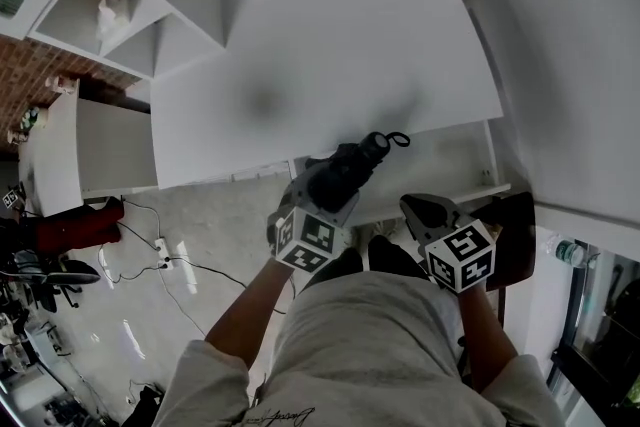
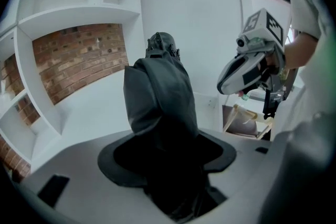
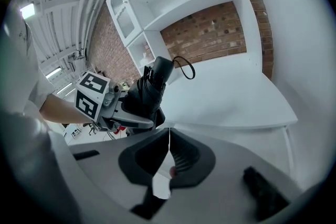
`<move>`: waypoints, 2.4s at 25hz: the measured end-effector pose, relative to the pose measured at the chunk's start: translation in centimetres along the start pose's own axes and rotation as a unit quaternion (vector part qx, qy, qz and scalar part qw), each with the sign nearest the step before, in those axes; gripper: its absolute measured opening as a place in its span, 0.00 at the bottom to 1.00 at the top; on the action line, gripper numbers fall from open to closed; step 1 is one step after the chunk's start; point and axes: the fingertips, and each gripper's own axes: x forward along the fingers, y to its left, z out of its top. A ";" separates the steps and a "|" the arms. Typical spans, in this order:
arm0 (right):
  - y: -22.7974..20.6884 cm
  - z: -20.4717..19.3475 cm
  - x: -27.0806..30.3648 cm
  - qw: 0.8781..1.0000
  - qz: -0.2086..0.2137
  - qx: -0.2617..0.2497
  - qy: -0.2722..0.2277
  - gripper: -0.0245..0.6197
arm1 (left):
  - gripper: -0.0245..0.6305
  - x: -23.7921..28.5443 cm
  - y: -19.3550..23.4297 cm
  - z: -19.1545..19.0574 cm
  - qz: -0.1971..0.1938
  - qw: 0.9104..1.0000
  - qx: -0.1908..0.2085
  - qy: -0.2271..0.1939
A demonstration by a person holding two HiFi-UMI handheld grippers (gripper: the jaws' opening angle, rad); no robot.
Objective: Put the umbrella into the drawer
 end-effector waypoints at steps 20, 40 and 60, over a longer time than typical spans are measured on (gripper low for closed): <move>-2.6 -1.9 1.9 0.999 -0.005 0.013 0.029 0.08 | 0.47 7.3 -1.3 -4.2 -0.061 0.995 0.042 0.073; -3.4 -4.0 1.9 0.998 -0.003 0.038 0.041 0.08 | 0.47 12.2 -3.4 -7.5 -0.118 0.976 0.101 0.153; -4.1 -5.0 2.2 0.997 0.005 0.061 0.049 0.08 | 0.47 16.8 -4.9 -10.4 -0.140 0.957 0.131 0.220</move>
